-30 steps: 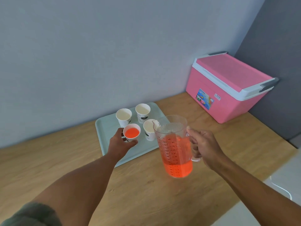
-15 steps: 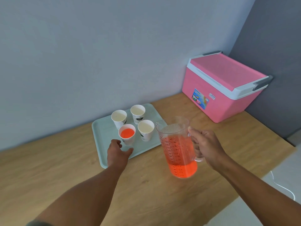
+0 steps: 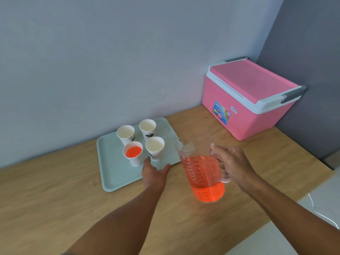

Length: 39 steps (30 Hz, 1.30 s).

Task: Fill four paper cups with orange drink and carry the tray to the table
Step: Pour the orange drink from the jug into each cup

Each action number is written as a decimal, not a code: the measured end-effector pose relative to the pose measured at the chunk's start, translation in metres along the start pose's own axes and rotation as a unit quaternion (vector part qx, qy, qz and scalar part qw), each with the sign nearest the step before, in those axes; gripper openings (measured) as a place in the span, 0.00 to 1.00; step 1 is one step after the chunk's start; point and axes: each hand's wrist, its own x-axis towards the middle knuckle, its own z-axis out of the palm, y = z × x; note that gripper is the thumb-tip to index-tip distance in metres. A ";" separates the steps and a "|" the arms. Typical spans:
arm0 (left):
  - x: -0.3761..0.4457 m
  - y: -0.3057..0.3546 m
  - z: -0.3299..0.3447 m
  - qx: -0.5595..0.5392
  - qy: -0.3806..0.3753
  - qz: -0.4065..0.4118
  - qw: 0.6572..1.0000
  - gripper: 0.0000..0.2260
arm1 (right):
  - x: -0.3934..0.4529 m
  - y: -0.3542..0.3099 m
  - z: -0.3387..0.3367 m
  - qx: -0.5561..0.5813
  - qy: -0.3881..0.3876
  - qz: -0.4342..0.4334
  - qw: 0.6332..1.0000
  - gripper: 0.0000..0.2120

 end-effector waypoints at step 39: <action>0.028 0.016 -0.018 0.051 -0.110 0.178 0.976 0.30 | 0.046 -0.078 0.004 -0.314 -0.095 0.055 0.943 0.18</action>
